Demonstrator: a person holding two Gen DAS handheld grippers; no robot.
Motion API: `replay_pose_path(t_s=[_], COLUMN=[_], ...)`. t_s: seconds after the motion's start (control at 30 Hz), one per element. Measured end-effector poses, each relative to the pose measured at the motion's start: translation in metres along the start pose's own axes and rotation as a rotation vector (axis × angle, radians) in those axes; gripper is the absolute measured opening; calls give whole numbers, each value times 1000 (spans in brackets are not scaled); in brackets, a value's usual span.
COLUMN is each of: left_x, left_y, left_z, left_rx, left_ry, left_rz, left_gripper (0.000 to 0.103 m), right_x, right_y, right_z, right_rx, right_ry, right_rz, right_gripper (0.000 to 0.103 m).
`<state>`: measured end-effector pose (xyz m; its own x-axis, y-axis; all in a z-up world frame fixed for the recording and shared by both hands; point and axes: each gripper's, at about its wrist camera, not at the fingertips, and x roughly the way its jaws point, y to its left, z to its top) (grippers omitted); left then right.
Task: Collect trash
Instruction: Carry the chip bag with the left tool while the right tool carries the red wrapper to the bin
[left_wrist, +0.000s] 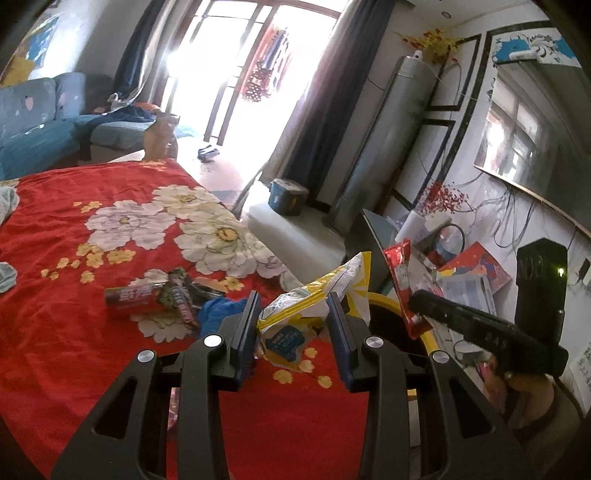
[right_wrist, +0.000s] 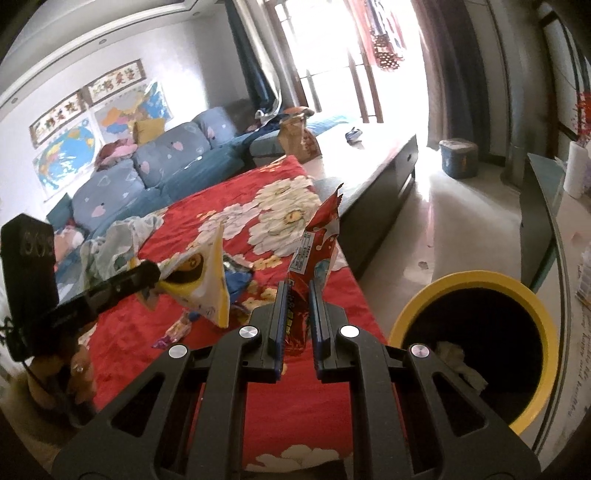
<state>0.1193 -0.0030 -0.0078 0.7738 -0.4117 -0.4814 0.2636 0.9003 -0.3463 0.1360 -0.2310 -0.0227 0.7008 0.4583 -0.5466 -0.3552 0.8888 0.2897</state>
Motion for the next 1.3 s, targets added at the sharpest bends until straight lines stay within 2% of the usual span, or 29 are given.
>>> replay_pose_path(t_s=[1.3], left_x=[62], left_y=[-83], left_z=[-20], left_rx=[154], left_ry=[112], left_rz=[-78], left_gripper=[34], right_x=[-20], right_y=[-94], right_z=[-4], right_rx=[196], right_ry=[-61], right_rz=[-173], right_gripper=[7])
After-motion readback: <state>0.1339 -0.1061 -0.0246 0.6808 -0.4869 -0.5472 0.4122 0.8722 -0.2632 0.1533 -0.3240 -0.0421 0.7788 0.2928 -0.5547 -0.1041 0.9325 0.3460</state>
